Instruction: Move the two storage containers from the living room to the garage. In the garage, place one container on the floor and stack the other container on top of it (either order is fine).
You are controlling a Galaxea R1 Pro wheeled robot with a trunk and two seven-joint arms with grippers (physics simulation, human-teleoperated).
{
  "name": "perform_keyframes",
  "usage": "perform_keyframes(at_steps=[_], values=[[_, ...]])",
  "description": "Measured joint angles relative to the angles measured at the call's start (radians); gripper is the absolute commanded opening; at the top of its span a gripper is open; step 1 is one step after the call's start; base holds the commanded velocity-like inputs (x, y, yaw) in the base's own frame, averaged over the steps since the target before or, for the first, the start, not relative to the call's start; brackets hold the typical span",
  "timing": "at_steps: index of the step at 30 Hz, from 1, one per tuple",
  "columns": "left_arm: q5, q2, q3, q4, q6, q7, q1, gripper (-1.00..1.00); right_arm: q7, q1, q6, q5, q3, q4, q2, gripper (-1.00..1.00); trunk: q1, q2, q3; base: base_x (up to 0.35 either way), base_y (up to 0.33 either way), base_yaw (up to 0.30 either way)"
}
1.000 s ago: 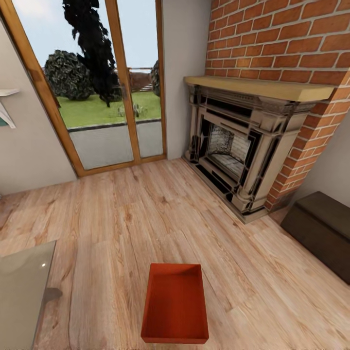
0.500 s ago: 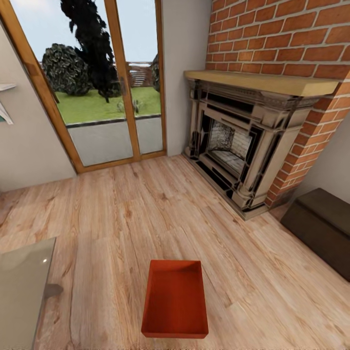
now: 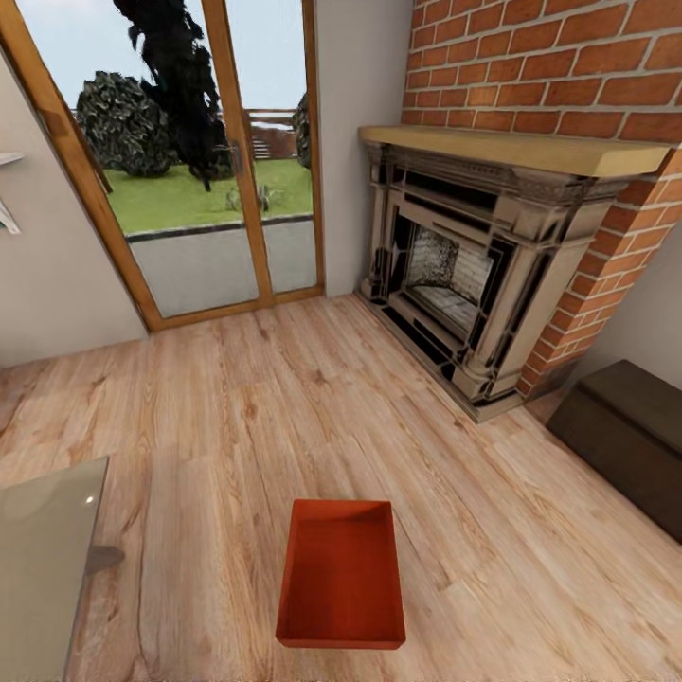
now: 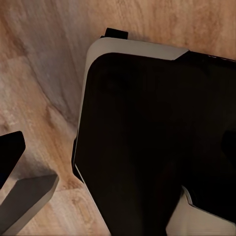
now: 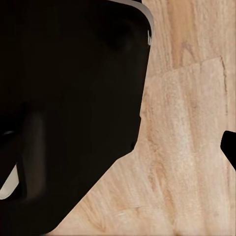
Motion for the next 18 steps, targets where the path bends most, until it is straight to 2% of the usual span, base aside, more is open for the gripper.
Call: perform_keyframes(at_steps=[9,18], values=[[0.000,0.000,0.000,0.000,0.000,0.000,0.000,1.00,-0.006,0.000,-0.003,0.000,-0.001,0.000,0.000,1.00,0.000,0.000,-0.013,0.000,0.000,0.000],[0.000,0.000,0.000,0.000,0.000,0.000,0.000,1.00,-0.007,0.000,-0.004,0.002,-0.005,0.000,0.002,1.00,0.000,0.000,-0.015,0.000,0.000,0.000]])
